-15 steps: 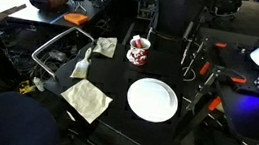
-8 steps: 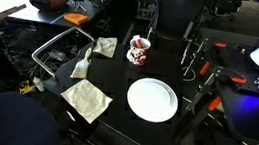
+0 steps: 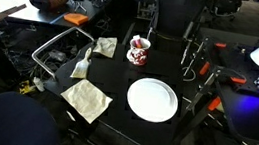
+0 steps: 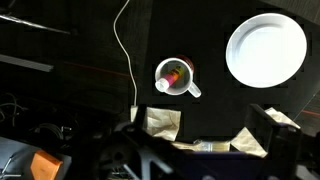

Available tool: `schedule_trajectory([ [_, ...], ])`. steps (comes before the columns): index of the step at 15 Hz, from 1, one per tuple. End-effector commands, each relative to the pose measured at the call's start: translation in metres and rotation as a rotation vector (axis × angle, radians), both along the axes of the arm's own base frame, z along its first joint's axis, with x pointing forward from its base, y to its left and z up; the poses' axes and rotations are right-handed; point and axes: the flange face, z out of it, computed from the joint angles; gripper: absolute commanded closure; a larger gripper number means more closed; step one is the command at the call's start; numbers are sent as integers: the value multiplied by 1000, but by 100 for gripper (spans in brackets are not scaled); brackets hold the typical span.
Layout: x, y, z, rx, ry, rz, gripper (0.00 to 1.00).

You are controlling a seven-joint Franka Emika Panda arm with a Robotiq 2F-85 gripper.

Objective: Put the glue stick on the table

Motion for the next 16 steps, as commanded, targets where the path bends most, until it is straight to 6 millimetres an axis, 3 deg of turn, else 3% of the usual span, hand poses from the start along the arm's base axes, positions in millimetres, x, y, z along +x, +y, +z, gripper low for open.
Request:
schedule_trajectory([
  [1, 6, -23, -19, 94, -64, -105, 0],
  [7, 13, -54, -54, 160, -197, -308, 0],
  [16, 22, -69, -102, 172, -261, -623, 0],
])
